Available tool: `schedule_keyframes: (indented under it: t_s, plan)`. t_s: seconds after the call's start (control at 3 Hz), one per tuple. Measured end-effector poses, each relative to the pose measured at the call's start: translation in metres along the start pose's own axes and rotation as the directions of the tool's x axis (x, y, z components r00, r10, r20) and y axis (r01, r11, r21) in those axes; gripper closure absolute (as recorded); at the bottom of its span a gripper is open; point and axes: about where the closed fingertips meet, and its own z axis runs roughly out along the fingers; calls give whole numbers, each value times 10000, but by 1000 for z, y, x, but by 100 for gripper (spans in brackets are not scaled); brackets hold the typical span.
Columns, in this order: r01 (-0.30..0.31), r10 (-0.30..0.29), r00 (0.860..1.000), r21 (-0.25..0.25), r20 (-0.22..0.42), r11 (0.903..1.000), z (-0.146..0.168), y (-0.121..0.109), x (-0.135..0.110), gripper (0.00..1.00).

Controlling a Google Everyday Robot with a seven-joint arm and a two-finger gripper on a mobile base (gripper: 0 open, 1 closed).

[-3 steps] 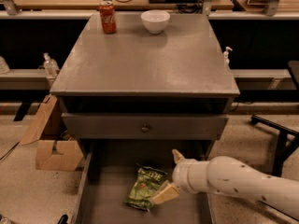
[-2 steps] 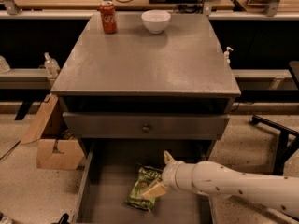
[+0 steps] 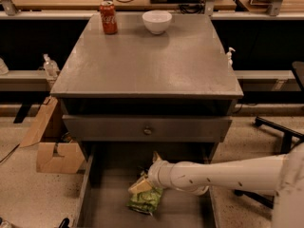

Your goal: Pick green jalapeno chip bag from middle drawer and place on counter

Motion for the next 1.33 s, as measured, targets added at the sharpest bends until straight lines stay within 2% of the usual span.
schedule_keyframes:
  t_s: [0.33, 0.67, 1.0, 1.33]
  plan:
    - [252, -279, 9969, -381, -735, 9990, 30, 18, 20, 0]
    - [411, -530, 9856, -766, -1605, 9962, 39, 42, 48, 14]
    - [161, -470, 9629, -1175, -2656, 9929, 19, 82, 90, 45]
    - [175, -485, 9638, -1192, -2622, 9927, 19, 82, 89, 68]
